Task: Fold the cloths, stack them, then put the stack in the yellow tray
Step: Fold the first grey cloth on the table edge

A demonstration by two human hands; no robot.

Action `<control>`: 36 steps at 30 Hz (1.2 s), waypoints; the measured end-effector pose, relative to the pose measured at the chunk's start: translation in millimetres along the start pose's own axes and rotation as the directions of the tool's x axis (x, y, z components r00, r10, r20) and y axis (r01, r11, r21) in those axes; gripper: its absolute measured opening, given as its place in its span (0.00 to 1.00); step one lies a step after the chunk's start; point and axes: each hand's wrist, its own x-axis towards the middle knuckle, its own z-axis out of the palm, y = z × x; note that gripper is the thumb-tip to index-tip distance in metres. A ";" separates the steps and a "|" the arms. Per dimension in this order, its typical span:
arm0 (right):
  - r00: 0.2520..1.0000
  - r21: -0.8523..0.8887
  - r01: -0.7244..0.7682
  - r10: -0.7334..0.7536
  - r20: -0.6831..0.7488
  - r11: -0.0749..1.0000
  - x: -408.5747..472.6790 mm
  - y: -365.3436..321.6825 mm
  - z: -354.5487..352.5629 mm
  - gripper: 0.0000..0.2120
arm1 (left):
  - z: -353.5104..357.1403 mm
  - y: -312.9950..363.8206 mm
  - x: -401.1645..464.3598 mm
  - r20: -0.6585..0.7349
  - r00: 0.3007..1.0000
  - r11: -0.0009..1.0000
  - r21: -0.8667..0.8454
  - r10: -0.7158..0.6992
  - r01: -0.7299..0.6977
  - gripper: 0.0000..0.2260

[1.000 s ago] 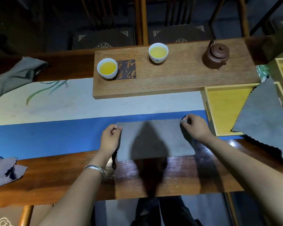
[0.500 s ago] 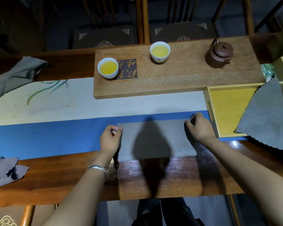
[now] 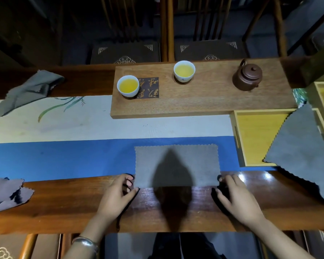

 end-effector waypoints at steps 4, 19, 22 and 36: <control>0.997 -0.115 0.069 -0.064 0.041 0.991 5.3 2.3 -1.3 0.16 | 5.5 5.9 -5.8 0.040 0.991 0.980 0.147 0.130 -0.135 0.17; 0.992 -0.044 0.123 -0.122 0.028 0.991 14.1 -0.5 -4.5 0.05 | 14.9 6.7 -14.0 -0.105 0.990 0.995 0.026 0.098 -0.096 0.08; 0.996 0.139 0.081 -0.074 -0.053 0.987 -0.8 -2.7 -10.7 0.05 | 18.8 8.8 -30.7 -0.243 0.967 0.992 -0.069 0.083 -0.102 0.12; 0.973 0.569 -0.084 0.192 -0.131 0.818 40.2 -5.4 -3.2 0.06 | 29.1 33.2 22.1 -0.264 0.959 0.921 -0.389 -0.108 -0.003 0.07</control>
